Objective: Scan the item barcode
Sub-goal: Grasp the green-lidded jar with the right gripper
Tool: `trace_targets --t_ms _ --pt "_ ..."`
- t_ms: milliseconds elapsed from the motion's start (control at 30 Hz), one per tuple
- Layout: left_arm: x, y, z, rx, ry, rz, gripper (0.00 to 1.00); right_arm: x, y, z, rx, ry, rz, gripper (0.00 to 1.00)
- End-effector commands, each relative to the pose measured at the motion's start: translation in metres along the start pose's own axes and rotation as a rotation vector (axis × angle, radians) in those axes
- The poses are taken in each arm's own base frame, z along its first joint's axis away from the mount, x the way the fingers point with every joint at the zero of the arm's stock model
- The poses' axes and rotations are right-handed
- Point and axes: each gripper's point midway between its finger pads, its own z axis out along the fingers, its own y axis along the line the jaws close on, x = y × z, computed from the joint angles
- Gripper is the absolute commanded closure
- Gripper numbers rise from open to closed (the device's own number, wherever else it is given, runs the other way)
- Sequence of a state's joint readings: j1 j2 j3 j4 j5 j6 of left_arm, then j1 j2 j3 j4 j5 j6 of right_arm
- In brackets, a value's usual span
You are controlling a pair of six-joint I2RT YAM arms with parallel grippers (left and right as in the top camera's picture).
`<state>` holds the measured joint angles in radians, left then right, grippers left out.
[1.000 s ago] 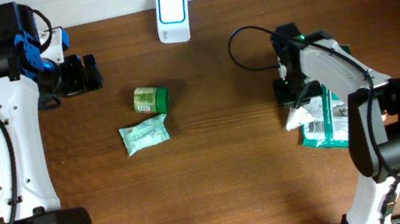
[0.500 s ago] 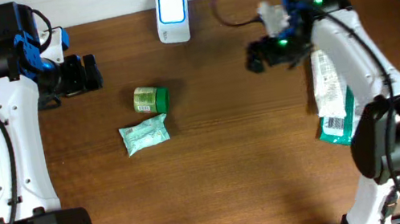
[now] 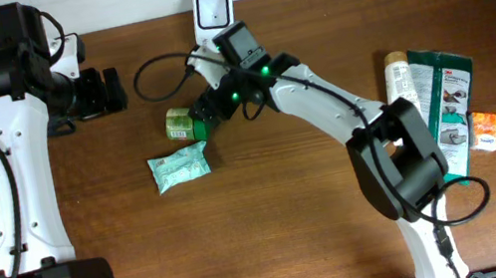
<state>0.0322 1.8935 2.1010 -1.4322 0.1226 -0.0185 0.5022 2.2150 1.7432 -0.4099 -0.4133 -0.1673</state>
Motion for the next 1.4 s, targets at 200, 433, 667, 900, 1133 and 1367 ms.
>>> trace_targets --t_ms 200,433,667,900,1133,1367 --pt "-0.002 0.001 -0.005 0.001 -0.016 0.009 0.01 0.028 0.030 0.042 -0.077 0.070 -0.082 0.12" --pt "-0.002 0.001 -0.005 0.001 -0.016 0.009 0.01 0.040 -0.001 0.020 -0.015 0.127 -0.010 0.48" --pt "-0.002 0.001 -0.005 0.001 -0.016 0.009 0.01 0.070 -0.041 -0.107 0.098 0.298 0.257 0.48" --pt "-0.002 0.001 -0.005 0.001 -0.016 0.009 0.01 0.148 -0.051 -0.190 0.455 0.705 0.440 0.48" --pt "-0.002 0.001 -0.005 0.001 -0.016 0.009 0.01 0.167 -0.050 -0.164 0.484 0.801 0.425 0.36" --pt "-0.002 0.001 -0.005 0.001 -0.016 0.009 0.01 0.125 -0.073 -0.150 0.586 0.595 0.461 0.02"
